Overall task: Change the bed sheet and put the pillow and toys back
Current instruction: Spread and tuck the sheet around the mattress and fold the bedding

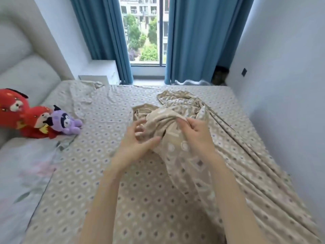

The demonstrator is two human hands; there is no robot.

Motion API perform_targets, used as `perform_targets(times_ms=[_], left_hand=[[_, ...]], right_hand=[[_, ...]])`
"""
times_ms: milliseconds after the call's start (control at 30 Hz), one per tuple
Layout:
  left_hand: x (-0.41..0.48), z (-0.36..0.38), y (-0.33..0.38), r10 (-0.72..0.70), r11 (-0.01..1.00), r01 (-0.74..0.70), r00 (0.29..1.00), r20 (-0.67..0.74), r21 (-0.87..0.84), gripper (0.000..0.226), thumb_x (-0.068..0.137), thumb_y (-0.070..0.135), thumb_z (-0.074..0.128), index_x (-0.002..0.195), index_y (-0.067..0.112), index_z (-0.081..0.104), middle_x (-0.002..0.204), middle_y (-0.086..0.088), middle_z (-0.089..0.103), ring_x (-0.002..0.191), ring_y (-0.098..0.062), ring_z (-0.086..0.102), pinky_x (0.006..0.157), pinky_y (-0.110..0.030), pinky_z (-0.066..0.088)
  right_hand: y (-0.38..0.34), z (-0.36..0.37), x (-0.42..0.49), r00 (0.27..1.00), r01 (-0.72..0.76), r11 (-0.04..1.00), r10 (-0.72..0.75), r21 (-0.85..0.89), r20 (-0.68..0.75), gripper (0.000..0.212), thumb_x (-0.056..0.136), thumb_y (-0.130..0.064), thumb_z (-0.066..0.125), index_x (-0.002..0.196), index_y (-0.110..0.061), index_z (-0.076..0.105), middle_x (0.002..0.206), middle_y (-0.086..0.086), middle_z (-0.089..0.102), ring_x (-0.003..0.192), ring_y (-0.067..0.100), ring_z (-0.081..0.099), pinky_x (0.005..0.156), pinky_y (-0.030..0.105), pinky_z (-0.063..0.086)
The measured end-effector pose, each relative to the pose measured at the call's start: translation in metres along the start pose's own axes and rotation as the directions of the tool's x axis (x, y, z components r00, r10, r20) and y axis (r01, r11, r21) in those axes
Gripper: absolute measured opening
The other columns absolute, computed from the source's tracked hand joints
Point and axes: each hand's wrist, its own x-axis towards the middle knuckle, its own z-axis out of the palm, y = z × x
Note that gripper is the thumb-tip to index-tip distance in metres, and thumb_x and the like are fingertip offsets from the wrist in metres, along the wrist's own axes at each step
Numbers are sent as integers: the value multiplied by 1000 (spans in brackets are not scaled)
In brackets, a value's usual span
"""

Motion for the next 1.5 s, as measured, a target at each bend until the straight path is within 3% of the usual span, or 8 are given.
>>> perform_targets(times_ms=[300, 533, 767, 900, 1133, 1267, 1367, 1500], left_hand=[[31, 33, -8, 86, 979, -69, 993, -79, 193, 24, 91, 11, 51, 103, 22, 69, 96, 7, 69, 94, -9, 60, 74, -15, 42], [53, 5, 49, 271, 957, -279, 957, 105, 79, 32, 92, 24, 56, 66, 10, 46, 62, 6, 40, 59, -4, 37, 55, -19, 30], [63, 8, 70, 361, 930, -363, 932, 37, 60, 35, 92, 15, 55, 60, 20, 42, 51, 14, 37, 53, -1, 32, 52, -17, 27], [59, 8, 71, 377, 926, -376, 924, 67, -30, 31, 95, 20, 55, 66, 12, 47, 58, 13, 40, 57, -3, 36, 54, -15, 30], [66, -9, 32, 390, 918, -372, 909, -148, 133, 50, 92, 0, 50, 133, 27, 45, 140, -1, 41, 132, -16, 42, 106, -36, 40], [41, 2, -10, 456, 880, -382, 846, -275, 284, 45, 80, 14, 72, 106, 42, 48, 113, 6, 52, 95, -6, 57, 78, -18, 48], [30, 15, -36, 252, 930, -256, 967, 50, 264, 20, 73, 45, 71, 82, 39, 55, 85, 17, 64, 75, -1, 61, 62, -18, 47], [26, 36, -77, -225, 865, -53, 848, 480, 499, 127, 43, 82, 72, 145, 50, 4, 153, 19, 10, 141, -8, 17, 111, -37, 32]], right_hand=[[-10, -28, 24, 949, -214, 918, 275, 334, -150, 34, 90, -33, 65, 78, -1, 70, 68, 11, 63, 61, 18, 57, 59, 26, 48], [-3, -20, 40, 781, -168, 776, -271, -608, -563, 13, 85, -8, 62, 92, -18, 59, 97, -1, 55, 93, 14, 42, 75, 14, 24], [11, 11, 21, 926, -88, 913, 222, -398, 306, 49, 67, -47, 74, 100, -27, 44, 99, -7, 53, 91, 9, 54, 73, 24, 48], [22, 26, 16, 998, 40, 860, -6, -509, 68, 20, 85, -35, 64, 93, -20, 54, 88, -7, 59, 82, 5, 56, 66, 24, 47], [12, 2, 22, 988, 49, 989, -68, -140, -138, 35, 96, -38, 53, 64, -24, 49, 57, -19, 51, 52, -3, 44, 51, 14, 33], [1, -6, 35, 939, -163, 847, 290, 506, -183, 28, 97, -32, 53, 85, -16, 72, 83, -2, 74, 80, 10, 70, 68, 21, 56], [-5, -12, 40, 898, -286, 575, 440, 766, 6, 43, 100, -33, 47, 103, 1, 72, 107, 21, 70, 100, 30, 68, 87, 41, 56], [-12, -19, 41, 872, -371, 271, 430, 888, 233, 62, 102, -38, 37, 84, 7, 75, 95, 25, 71, 83, 35, 72, 63, 45, 59]])
